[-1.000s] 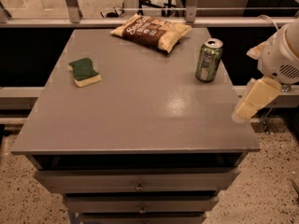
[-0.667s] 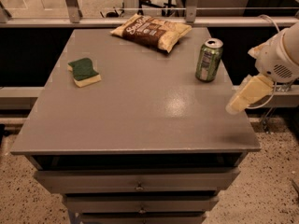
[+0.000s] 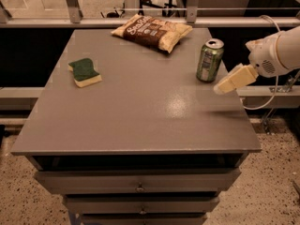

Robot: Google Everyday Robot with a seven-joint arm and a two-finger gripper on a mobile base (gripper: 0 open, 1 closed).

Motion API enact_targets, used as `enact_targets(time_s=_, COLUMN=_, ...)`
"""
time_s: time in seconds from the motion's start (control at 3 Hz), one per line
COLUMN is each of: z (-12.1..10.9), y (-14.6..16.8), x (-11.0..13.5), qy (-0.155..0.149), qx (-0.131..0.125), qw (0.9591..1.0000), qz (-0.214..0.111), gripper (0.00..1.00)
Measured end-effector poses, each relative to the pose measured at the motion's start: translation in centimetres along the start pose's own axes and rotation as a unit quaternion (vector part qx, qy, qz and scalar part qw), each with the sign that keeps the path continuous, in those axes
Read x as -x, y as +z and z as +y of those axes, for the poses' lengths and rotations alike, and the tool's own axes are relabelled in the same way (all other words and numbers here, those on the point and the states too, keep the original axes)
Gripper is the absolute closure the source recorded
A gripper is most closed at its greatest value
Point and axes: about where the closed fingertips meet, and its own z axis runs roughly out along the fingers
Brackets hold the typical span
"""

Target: Move green can near sponge

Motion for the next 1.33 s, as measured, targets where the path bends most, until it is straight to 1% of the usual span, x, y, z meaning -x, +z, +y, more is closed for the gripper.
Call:
enact_targets(time_s=0.33, z=-2.5, y=2.1, x=0.5, qy=0.038, qx=-0.012, qw=0.9965, qz=-0.073, gripper=0.0)
enact_targets(time_s=0.67, z=-3.3, y=3.0, x=1.0, qy=0.063, qx=-0.005, qw=0.9905, qz=-0.122, gripper=0.0)
enact_targets(time_s=1.0, z=-3.0, y=5.6, x=2.5, qy=0.081, qx=0.024, qw=0.9806, qz=-0.177, gripper=0.0)
enact_targets(time_s=1.33, z=-2.1, y=9.1, x=4.0, qy=0.085, qx=0.051, qw=0.9739, qz=-0.204, gripper=0.02)
